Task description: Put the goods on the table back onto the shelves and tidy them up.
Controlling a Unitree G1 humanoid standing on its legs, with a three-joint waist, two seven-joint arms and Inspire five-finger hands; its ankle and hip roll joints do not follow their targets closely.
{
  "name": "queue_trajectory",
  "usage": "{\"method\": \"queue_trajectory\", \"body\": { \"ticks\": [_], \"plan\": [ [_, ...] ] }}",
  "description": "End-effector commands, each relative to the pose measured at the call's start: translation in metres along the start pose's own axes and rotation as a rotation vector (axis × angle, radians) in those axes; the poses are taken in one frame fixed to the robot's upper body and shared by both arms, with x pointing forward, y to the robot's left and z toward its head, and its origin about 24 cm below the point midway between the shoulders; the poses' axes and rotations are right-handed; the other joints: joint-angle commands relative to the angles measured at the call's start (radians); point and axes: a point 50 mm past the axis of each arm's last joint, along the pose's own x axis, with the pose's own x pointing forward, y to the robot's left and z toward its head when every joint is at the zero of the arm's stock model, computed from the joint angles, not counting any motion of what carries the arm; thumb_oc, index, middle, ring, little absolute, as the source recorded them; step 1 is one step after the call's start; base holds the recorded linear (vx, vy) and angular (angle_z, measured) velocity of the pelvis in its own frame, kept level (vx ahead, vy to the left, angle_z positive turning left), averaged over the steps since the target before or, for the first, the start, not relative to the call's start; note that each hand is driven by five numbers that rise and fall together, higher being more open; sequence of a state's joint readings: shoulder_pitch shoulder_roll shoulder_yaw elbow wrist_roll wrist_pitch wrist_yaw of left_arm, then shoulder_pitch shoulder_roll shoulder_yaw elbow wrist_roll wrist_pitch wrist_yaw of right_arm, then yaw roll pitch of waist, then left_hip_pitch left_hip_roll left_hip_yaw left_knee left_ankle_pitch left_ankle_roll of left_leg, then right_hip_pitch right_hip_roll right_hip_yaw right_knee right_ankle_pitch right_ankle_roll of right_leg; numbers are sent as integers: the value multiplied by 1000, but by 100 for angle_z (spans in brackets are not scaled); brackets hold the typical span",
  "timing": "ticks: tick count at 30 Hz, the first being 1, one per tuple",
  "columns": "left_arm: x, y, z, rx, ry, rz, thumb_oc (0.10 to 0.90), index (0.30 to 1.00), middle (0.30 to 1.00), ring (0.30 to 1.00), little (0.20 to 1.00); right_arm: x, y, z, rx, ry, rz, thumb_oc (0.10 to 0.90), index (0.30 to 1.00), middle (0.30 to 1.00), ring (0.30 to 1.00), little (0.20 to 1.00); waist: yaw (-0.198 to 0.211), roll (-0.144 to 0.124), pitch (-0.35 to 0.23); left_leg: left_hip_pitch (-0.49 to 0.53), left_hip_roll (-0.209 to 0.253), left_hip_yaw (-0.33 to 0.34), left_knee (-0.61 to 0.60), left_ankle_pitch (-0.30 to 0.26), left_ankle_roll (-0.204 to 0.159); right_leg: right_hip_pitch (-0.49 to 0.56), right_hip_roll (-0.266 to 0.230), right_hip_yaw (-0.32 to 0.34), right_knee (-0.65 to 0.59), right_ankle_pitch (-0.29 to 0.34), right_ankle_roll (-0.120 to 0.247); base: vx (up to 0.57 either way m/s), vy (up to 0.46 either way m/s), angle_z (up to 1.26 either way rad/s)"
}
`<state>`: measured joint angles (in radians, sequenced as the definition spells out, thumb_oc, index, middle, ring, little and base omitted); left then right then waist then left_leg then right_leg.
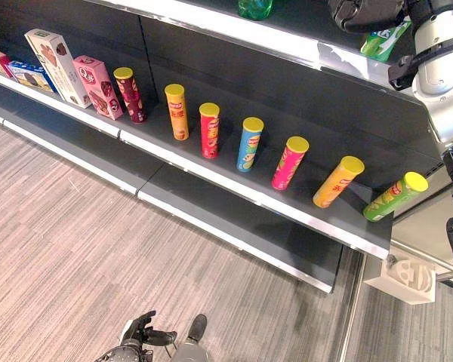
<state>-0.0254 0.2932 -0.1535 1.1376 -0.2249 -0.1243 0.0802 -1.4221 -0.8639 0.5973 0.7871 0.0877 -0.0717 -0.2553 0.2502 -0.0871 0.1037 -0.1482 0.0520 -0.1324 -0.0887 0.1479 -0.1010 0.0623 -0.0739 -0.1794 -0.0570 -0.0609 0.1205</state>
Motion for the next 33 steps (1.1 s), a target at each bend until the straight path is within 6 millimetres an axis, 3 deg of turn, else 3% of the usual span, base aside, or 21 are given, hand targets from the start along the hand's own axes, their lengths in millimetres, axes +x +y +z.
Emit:
{"method": "queue_trajectory", "body": {
  "ticks": [1,6,9,15,16,17,18,20,21,24,25,26,28,29,30,33],
  "plan": [
    [2,22,10,93,-35,56,800,900,900,900,900,19,-55,48,15,-173,-224,800,900,900,900,900,5,-43,-78,140,51,176,6,-188,-46,-107,-78,59,84,-18,131,-16,-12,-7],
    [2,20,8,89,-29,55,800,900,900,900,900,12,-63,55,57,-240,-251,800,900,900,900,900,-9,-38,-81,149,51,188,7,-191,-44,-100,-77,61,82,-16,133,-22,-4,-7],
    [2,20,7,80,-25,59,800,900,900,900,900,-4,-52,64,109,-332,-209,800,900,900,900,900,-23,-34,-82,155,51,200,6,-194,-42,-99,-75,70,82,-15,133,-34,-8,-2],
    [3,22,13,68,-37,58,800,900,900,900,900,-62,-4,96,341,-596,73,800,900,900,900,900,-67,-17,-92,184,61,261,8,-203,-36,-102,-66,107,78,-18,127,-32,-14,-21],
    [3,22,12,69,-37,59,800,900,900,900,900,-62,-4,96,341,-595,73,800,900,900,900,900,-66,-18,-92,184,61,261,8,-203,-36,-103,-66,108,78,-18,127,-54,-31,-24],
    [4,21,20,60,-66,51,800,900,900,900,900,-95,20,100,583,-653,253,800,900,900,900,900,-92,-4,-89,199,66,302,14,-206,-35,-109,-59,131,76,-16,123,-45,-22,-30],
    [3,21,19,62,-65,51,800,900,900,900,900,-96,20,100,584,-650,253,800,900,900,900,900,-90,-6,-90,200,66,303,13,-206,-35,-109,-59,132,76,-16,123,-66,-26,-34],
    [4,17,26,70,-97,33,800,900,900,900,900,-130,45,92,846,-622,405,800,900,900,900,900,-118,9,-85,208,74,343,23,-209,-34,-119,-54,152,76,-11,125,-49,-15,-52],
    [4,17,26,71,-97,33,800,900,900,900,900,-130,45,92,846,-621,405,800,900,900,900,900,-116,8,-86,208,74,344,23,-210,-34,-120,-53,153,77,-11,125,-38,-16,-47],
    [3,13,30,65,-127,16,800,900,900,900,900,-167,71,84,1036,-555,569,800,900,900,900,900,-142,24,-79,213,81,376,28,-213,-33,-133,-48,172,80,-7,125,-45,-4,-30],
    [2,14,32,75,-143,8,800,900,900,900,900,-185,83,74,1096,-482,655,800,900,900,900,900,-152,32,-76,216,84,392,29,-213,-34,-139,-45,178,80,-4,126,-35,-3,-38],
    [2,14,32,76,-142,8,800,900,900,900,900,-185,83,74,1096,-481,655,800,900,900,900,900,-151,32,-76,216,85,393,29,-214,-35,-139,-45,179,80,-4,126,-46,-1,-37],
    [1,16,31,81,-154,1,800,900,900,900,900,-212,107,55,1269,-314,764,800,900,900,900,900,-159,39,-67,213,87,404,32,-211,-35,-147,-44,186,80,2,127,-62,-7,-30],
    [0,16,35,110,-177,-16,800,900,900,900,900,-240,128,38,1229,-163,896,800,900,900,900,900,-167,42,-61,211,91,413,30,-209,-37,-153,-43,188,80,5,129,-43,-10,-19],
    [0,16,34,111,-176,-16,800,900,900,900,900,-240,128,38,1229,-163,896,800,900,900,900,900,-167,43,-62,211,91,414,30,-209,-37,-153,-43,188,80,5,129,-42,-10,-12],
    [-1,13,42,136,-211,-44,800,900,900,900,900,-286,158,-2,1076,114,1052,800,900,900,900,900,-175,47,-48,202,94,421,36,-208,-37,-167,-43,195,82,7,132,-53,-2,-7]
  ]
}}
